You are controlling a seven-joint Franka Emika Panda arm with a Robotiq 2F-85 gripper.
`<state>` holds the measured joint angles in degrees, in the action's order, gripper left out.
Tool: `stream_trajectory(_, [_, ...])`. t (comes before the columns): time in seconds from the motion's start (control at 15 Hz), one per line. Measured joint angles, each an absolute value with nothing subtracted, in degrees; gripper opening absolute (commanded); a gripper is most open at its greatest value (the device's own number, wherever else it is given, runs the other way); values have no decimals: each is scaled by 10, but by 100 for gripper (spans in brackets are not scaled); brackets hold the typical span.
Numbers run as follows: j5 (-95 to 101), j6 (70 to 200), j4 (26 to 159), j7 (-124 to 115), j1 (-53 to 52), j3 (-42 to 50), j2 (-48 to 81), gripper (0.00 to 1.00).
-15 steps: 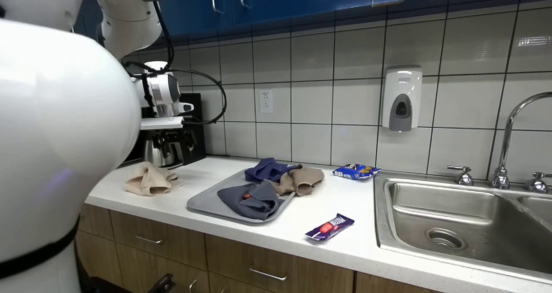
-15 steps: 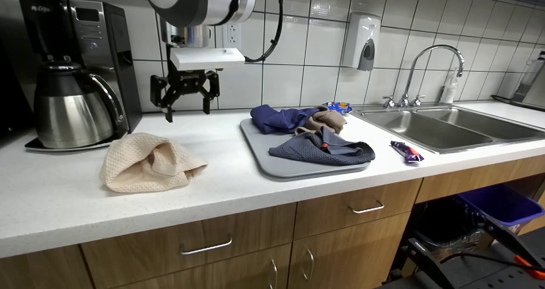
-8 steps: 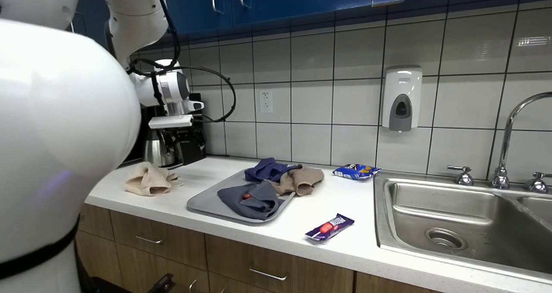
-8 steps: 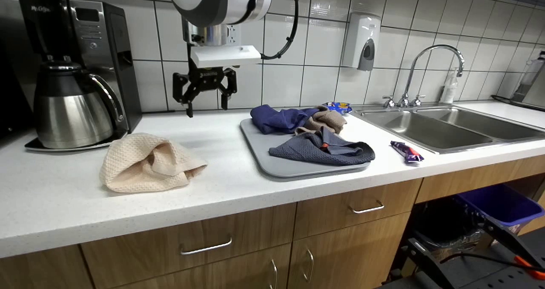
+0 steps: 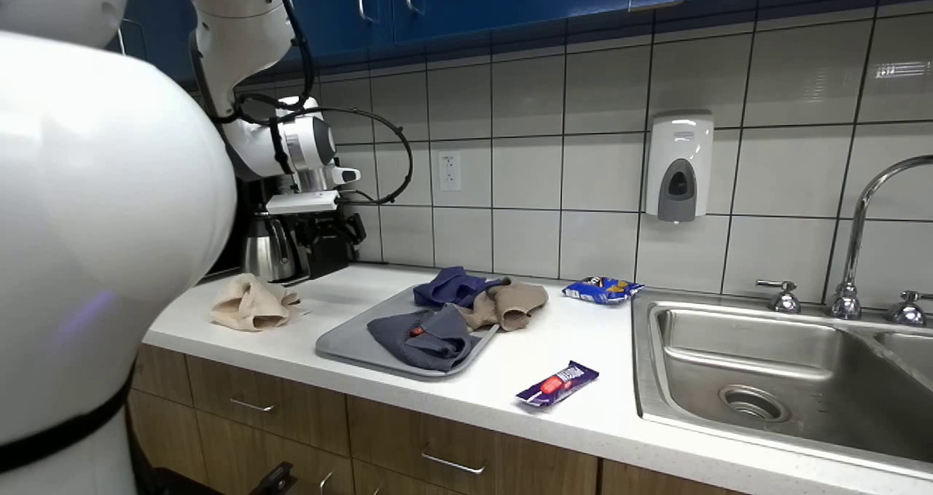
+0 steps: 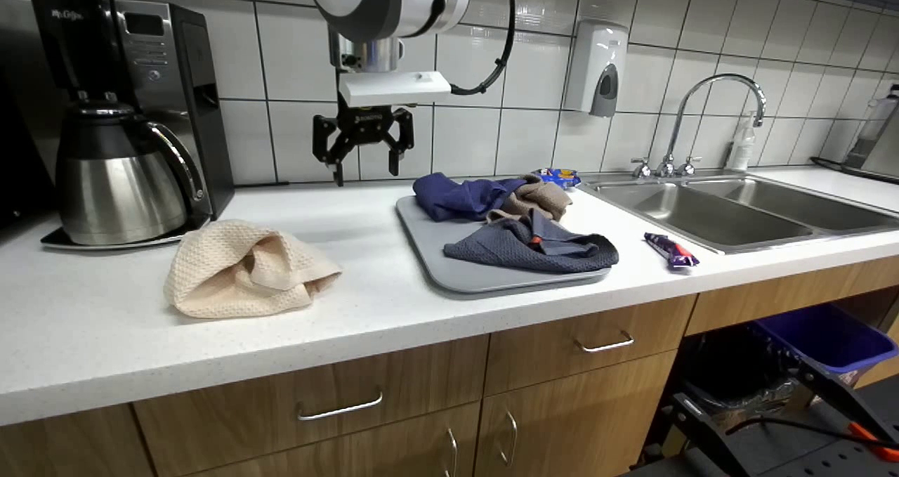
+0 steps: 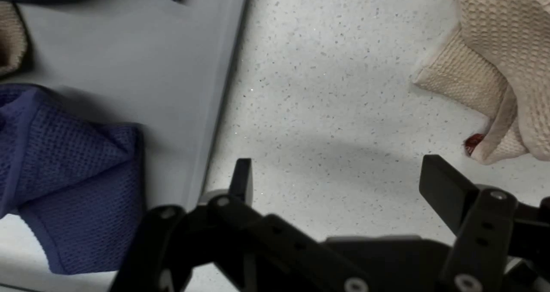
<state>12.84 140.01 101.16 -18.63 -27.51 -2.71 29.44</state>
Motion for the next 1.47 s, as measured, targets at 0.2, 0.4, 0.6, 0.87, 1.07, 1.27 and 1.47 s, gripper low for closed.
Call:
stream_trajectory(0.2, [128, 1401, 1021, -189, -265, -19, 289, 100])
stream_trajectory(0.4, [130, 1402, 1028, -189, -249, -13, 285, 100])
stream_trajectory(0.6, [130, 1405, 1034, -189, -231, -8, 285, 100])
stream_trajectory(0.87, [130, 1418, 1042, -188, -205, -4, 285, 100])
stream_trajectory(1.07, [130, 1428, 1047, -187, -190, -1, 284, 100])
stream_trajectory(1.27, [129, 1440, 1051, -183, -177, 0, 284, 100])
stream_trajectory(1.47, [128, 1451, 1055, -173, -164, 0, 284, 100])
